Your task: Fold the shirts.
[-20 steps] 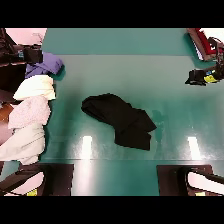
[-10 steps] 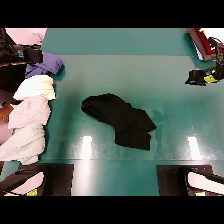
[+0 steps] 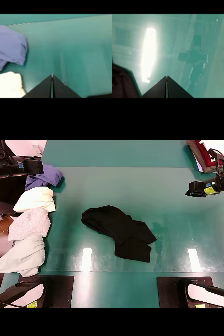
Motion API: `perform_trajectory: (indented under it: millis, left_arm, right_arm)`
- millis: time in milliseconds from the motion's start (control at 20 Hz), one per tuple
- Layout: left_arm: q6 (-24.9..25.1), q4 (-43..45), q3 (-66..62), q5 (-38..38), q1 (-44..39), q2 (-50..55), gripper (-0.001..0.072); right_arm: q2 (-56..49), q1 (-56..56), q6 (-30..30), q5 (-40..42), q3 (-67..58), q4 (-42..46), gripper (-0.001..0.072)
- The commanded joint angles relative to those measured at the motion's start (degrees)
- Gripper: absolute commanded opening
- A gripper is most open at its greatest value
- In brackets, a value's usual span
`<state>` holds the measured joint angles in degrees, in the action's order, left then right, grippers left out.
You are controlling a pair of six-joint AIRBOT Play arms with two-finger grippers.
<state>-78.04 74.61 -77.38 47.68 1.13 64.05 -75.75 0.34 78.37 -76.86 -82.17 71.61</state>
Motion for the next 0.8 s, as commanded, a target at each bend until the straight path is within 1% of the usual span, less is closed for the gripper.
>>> perform_trajectory:
  millis: [0,50,100,150,200,250,350,500,700,750]
  left_arm:
    - [-0.02,-8.09,0.22,0.79,-0.02,0.66,0.0553]
    - [0.04,-12.0,0.63,3.13,-0.02,1.57,0.0699]
    - [0.59,-14.69,1.25,6.95,-0.35,3.19,0.0671]
    - [0.83,-15.08,2.32,9.97,-1.11,5.33,0.0671]
    - [2.12,-15.15,3.69,12.24,-2.58,8.02,0.0672]
    - [3.52,-15.19,4.85,12.85,-4.42,10.78,0.0672]
    - [7.72,-15.96,5.46,11.85,-8.39,16.52,0.0672]
    - [12.5,-19.37,5.38,8.52,-12.02,22.86,0.0672]
    - [15.74,-19.41,5.35,8.28,-15.34,27.04,0.067]
    - [15.74,-19.41,5.35,8.26,-15.82,27.36,0.0669]
  right_arm:
    - [-0.02,0.63,0.04,-1.33,0.02,0.0,0.002]
    - [-0.04,0.61,0.04,-1.92,0.02,-0.04,0.002]
    - [-0.04,0.63,0.04,-1.84,0.02,-0.26,0.002]
    - [-0.02,0.59,0.07,-2.6,0.02,-1.09,0.002]
    - [-0.02,0.59,0.07,-3.23,0.02,-2.23,0.002]
    - [0.0,0.61,0.07,-3.63,0.02,-3.39,0.002]
    - [0.0,0.61,0.04,-4.44,0.02,-5.38,0.002]
    - [0.0,0.61,0.04,-4.59,0.02,-7.8,0.002]
    - [0.0,0.61,0.04,-4.79,0.02,-9.11,0.002]
    - [0.0,0.61,0.04,-4.85,0.02,-9.11,0.002]
